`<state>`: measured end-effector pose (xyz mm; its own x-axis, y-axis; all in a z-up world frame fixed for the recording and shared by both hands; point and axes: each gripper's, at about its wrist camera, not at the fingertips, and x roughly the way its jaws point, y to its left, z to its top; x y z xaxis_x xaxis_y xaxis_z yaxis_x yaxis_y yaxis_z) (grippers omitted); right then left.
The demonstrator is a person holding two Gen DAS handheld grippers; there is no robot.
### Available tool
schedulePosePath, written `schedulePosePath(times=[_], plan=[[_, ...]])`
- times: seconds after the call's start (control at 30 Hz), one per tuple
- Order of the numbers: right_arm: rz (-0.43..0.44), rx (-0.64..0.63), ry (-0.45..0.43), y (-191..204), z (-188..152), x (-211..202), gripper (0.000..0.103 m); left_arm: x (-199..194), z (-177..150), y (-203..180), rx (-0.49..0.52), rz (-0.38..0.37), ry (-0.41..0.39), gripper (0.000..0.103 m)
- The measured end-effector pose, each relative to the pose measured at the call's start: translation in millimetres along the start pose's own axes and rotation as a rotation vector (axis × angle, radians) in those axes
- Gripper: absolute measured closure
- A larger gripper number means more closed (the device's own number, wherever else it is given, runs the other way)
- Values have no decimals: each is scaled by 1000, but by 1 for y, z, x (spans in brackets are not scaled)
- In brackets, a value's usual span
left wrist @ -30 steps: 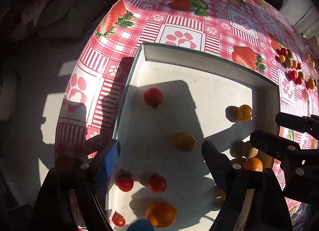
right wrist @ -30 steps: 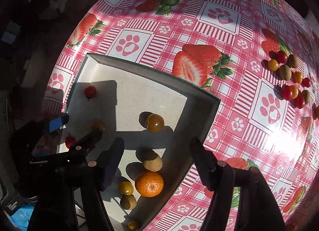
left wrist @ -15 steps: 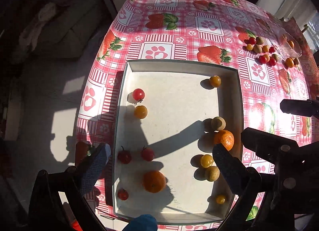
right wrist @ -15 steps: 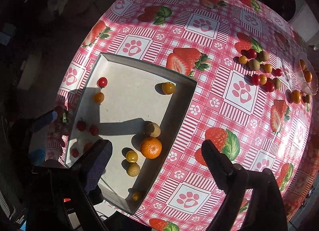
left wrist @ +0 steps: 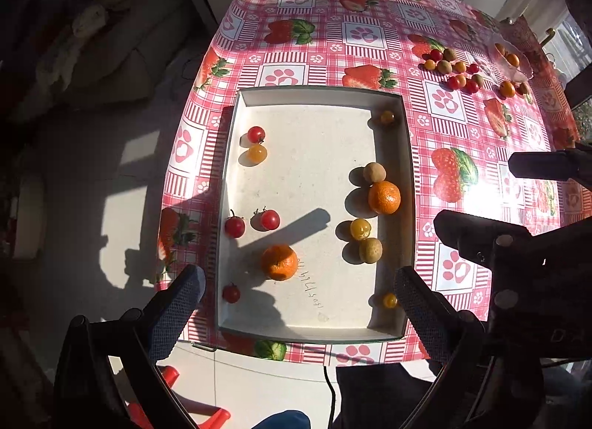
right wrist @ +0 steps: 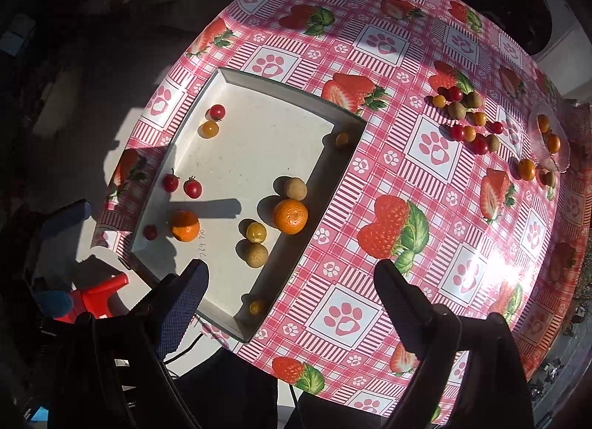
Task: Organize fruits
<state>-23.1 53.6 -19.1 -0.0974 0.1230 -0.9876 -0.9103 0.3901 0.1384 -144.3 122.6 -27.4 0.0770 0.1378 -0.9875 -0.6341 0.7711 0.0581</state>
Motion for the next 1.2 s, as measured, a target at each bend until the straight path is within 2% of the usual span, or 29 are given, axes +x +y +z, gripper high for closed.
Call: schedulePosePath(times=[0.17, 0.23, 0.4, 0.73, 1.2], plan=[[-8, -25, -37, 2, 3, -11, 10, -6, -8, -7, 11, 5, 15, 0], [-8, -40, -38, 4, 3, -11, 10, -11, -7, -6, 5, 21, -2, 0], [-19, -78, -38, 7, 3, -12, 10, -20, -4, -4, -29, -13, -13, 0], [-13, -87, -43, 8, 3, -15, 10, -26, -4, -20, 27, 37, -33, 0], [-33, -130, -32, 13, 0, -14, 10, -26, -3, -20, 27, 1, -27, 0]])
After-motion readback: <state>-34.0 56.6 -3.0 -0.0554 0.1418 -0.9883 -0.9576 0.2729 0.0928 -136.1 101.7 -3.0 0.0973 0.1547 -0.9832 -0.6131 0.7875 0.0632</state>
